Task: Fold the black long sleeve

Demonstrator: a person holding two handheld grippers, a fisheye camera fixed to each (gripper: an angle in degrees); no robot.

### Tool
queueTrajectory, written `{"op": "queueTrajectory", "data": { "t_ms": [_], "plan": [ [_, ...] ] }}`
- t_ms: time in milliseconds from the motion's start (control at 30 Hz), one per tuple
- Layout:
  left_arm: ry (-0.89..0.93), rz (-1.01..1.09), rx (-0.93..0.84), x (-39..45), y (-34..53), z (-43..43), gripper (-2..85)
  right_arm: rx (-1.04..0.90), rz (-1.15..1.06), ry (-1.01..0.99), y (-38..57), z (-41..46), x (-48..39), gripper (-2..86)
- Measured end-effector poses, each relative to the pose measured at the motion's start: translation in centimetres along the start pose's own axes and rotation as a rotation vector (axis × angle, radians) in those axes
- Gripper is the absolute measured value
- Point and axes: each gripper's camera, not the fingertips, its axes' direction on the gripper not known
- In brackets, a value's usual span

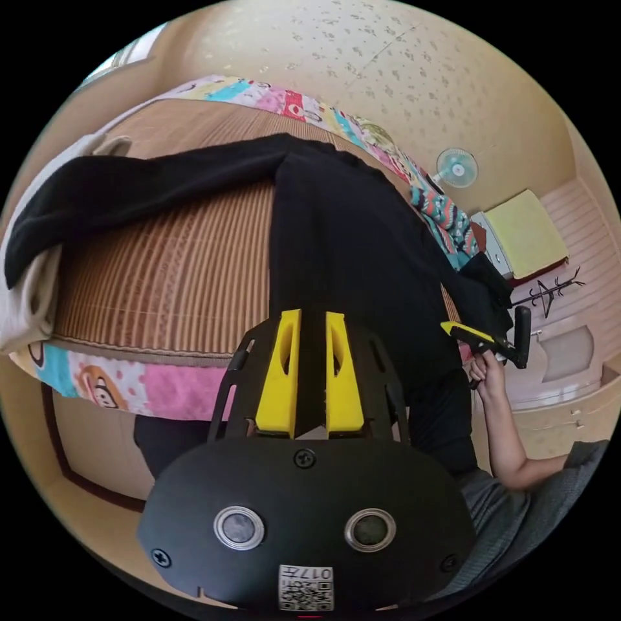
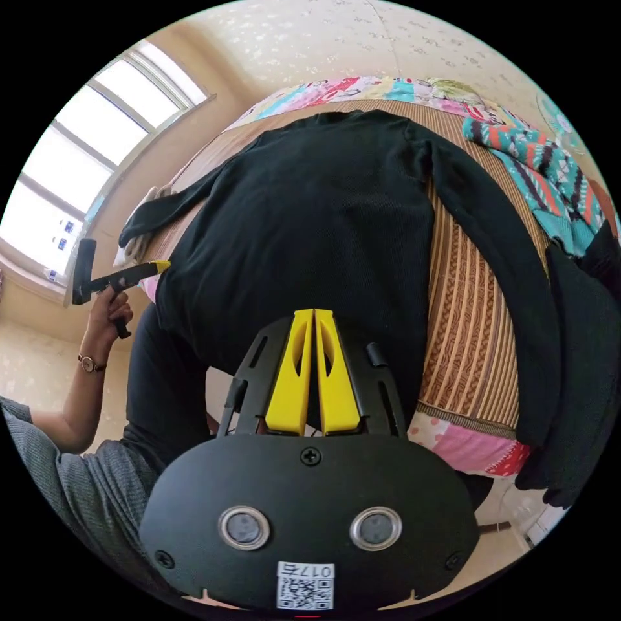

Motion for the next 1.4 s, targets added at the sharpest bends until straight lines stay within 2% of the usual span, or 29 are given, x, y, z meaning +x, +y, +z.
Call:
{"op": "queueTrajectory", "data": {
  "t_ms": [133,233,333,400,500,667,800,933,1033,1133,1200,1267,1333,1400],
  "plan": [
    [-0.127,0.129,-0.001,1.7,0.8,0.1,3.5,0.018,-0.053,0.034,1.6,-0.7,-0.8,0.4],
    [-0.213,0.186,-0.055,3.2,0.9,0.0,2.1,0.009,-0.027,-0.068,2.8,-2.1,0.6,0.5],
    [-0.210,0.168,-0.065,3.8,0.9,-0.1,1.7,0.196,0.139,-0.247,5.9,-4.7,5.1,0.6],
    [-0.164,0.118,-0.054,3.5,1.0,0.1,1.7,0.370,0.359,-0.327,10.1,-7.0,10.0,1.0],
    [-0.138,0.108,-0.040,3.7,1.2,0.3,1.9,0.518,0.548,-0.225,15.4,-10.6,13.5,2.3],
    [-0.172,0.137,-0.058,5.6,0.9,0.9,2.0,0.532,0.690,-0.028,19.9,-14.4,15.6,6.1],
    [-0.224,0.166,-0.089,7.7,0.3,1.7,1.9,0.527,0.762,-0.110,21.0,-13.5,17.7,8.4],
    [-0.254,0.176,-0.125,9.4,-0.5,2.3,1.9,0.492,0.723,-0.116,18.8,-13.1,19.2,7.6],
    [-0.266,0.195,-0.147,10.6,-0.9,2.6,2.1,0.572,0.634,-0.095,16.6,-17.1,20.1,3.1],
    [-0.287,0.206,-0.162,12.0,-1.2,2.9,2.7,0.655,0.429,-0.032,12.6,-24.9,20.7,1.4],
    [-0.317,0.221,-0.166,13.5,-1.2,3.5,3.4,0.683,0.300,0.101,10.2,-31.2,20.3,1.1],
    [-0.351,0.229,-0.166,14.6,-1.2,3.9,3.7,0.707,0.188,0.122,9.7,-34.6,19.4,1.1],
    [-0.381,0.235,-0.158,15.6,-1.1,4.3,3.8,0.661,0.161,0.101,9.6,-35.6,19.1,1.4],
    [-0.413,0.241,-0.138,16.8,-0.8,4.7,3.8,0.487,0.294,0.086,9.8,-32.4,20.1,2.2]
  ]
}}
